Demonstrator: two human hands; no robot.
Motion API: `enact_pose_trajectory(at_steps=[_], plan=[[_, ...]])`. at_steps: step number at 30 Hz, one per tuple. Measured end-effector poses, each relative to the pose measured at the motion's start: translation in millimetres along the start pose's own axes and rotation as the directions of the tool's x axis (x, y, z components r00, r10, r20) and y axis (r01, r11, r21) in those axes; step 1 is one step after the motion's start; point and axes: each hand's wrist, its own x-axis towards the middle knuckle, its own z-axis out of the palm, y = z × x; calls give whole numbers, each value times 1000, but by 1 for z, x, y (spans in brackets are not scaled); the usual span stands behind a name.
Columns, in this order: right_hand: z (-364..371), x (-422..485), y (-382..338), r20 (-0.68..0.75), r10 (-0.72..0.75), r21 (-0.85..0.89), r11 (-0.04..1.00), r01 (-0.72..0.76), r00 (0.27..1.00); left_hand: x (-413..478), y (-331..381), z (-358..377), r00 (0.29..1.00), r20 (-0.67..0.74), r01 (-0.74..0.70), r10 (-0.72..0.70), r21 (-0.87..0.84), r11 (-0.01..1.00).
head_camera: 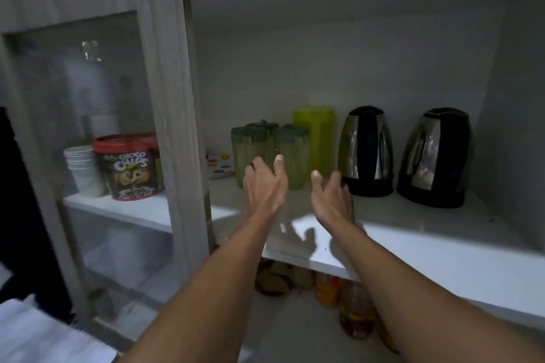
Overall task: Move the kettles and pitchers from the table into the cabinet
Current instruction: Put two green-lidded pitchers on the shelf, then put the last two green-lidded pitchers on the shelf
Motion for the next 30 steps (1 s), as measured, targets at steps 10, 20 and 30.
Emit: enact_pose_trajectory(at_steps=[10,20,30], plan=[[-16,-118,-51,199,-235,16,971,237,951,-90,-11,-114,976,-214,-18,50,152,988],[59,-269,-164,399,-469,219,883,415,788,-150,-68,-299,880,-474,141,17,296,945],[157,-509,-280,621,-598,414,799,436,507,-273,-172,-549,691,-705,521,-158,334,785]])
